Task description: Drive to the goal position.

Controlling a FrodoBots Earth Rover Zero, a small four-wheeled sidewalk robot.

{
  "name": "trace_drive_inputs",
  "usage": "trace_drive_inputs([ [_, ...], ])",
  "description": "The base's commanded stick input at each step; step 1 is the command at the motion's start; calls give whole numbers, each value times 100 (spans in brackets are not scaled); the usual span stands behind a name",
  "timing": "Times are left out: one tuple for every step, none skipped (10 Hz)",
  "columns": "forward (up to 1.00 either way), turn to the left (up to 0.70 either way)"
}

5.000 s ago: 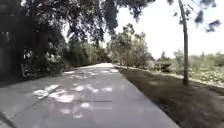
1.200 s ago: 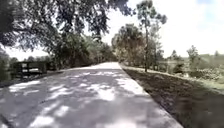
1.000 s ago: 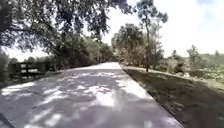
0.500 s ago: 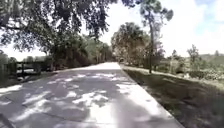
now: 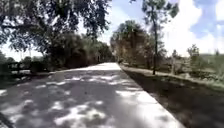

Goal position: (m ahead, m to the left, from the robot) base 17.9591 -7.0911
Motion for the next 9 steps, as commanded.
trace_drive_inputs([
  [85,0],
  [85,0],
  [85,0],
  [85,0],
  [85,0],
  [85,0],
  [85,0],
  [85,0],
  [85,0],
])
